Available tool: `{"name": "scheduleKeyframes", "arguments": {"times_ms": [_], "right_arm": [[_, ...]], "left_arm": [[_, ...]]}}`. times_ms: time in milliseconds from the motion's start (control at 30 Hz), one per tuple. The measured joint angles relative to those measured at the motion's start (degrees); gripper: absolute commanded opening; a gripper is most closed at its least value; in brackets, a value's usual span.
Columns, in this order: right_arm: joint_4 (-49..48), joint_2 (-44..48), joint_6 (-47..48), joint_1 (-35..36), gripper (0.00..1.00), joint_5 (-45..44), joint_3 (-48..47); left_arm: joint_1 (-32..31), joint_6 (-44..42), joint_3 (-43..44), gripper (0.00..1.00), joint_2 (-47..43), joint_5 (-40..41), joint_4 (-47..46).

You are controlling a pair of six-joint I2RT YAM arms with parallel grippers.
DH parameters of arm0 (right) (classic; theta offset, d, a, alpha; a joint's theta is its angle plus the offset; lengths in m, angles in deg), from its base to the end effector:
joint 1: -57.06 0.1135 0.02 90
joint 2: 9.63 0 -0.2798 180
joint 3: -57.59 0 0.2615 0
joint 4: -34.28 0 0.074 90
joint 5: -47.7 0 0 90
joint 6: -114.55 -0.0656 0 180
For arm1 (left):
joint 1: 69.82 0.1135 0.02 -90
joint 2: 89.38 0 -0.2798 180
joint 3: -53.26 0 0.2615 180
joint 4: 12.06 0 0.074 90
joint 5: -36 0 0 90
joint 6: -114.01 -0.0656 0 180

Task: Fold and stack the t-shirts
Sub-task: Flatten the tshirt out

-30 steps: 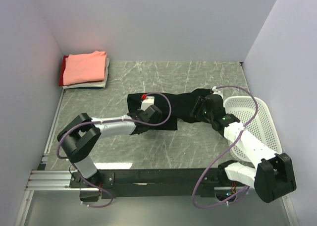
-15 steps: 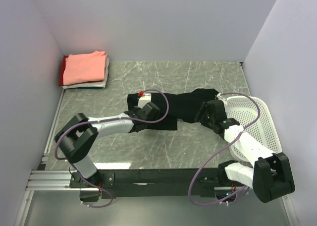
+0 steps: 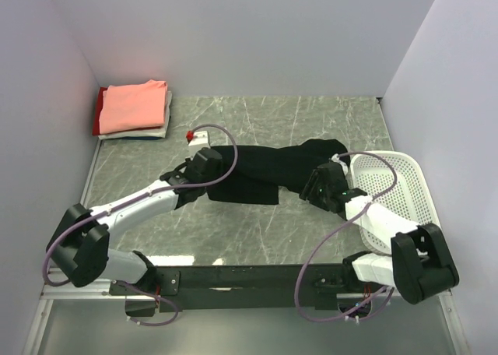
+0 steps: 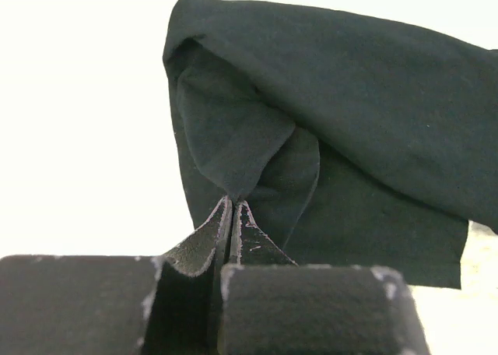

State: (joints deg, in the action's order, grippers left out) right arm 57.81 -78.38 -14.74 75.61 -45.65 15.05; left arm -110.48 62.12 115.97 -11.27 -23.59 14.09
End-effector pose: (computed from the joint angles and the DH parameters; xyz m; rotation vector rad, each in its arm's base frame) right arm 0.2319 0.0738 0.1523 0.4713 2.4284 0.3751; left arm 0.2585 -0.1782 0.2312 -0.2168 2.1736 -0.1636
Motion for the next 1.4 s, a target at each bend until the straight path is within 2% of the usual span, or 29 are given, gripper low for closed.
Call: {"name": "scheduleKeyframes", "arguments": {"times_ms": [267,400,433,533,567,600,667,800,933,1200,1400], "right_arm": [[-3.5,-9.3,-1.1,0.5,0.69,0.6,-4.2],[-5.4,-12.9,-1.8,0.9,0.66,0.0,-6.5],[-5.6,-13.3,-1.9,1.0,0.63,-0.2,-6.9],[-6.8,-15.8,-2.3,1.4,0.42,-0.9,-8.3],[-6.9,-16.4,-2.4,1.6,0.23,-1.2,-8.8],[-6.9,-17.0,-2.1,1.6,0.13,-1.3,-9.3],[-6.4,-17.6,-2.2,1.8,0.00,-1.6,-10.1],[-3.7,-15.6,-1.5,1.8,0.00,-2.6,-10.6],[3.3,-6.8,0.7,1.7,0.00,-4.9,-12.6],[14.3,9.4,5.5,1.0,0.00,-7.6,-25.3],[20.8,11.5,7.9,0.0,0.00,-7.8,-36.4]], "left_arm": [[2.0,-0.6,-1.1,0.01,-4.9,-2.2,1.6],[2.5,-1.0,-1.1,0.01,-6.6,-2.5,2.1],[2.6,-1.0,-1.1,0.01,-6.9,-2.6,2.2],[3.0,-1.1,-1.1,0.01,-7.6,-3.3,2.9],[3.1,-1.1,-1.1,0.01,-7.8,-3.5,3.1],[3.2,-1.1,-1.1,0.01,-8.0,-3.7,3.5],[3.5,-1.1,-1.0,0.01,-8.5,-3.8,4.5],[4.7,-1.6,0.3,0.01,-9.6,-4.3,7.1],[7.0,-2.6,3.6,0.00,-12.0,-4.3,9.9],[14.2,-6.0,11.8,0.00,-17.3,-3.4,15.2],[19.7,-8.8,20.4,0.01,-17.2,-2.7,18.1]]}}
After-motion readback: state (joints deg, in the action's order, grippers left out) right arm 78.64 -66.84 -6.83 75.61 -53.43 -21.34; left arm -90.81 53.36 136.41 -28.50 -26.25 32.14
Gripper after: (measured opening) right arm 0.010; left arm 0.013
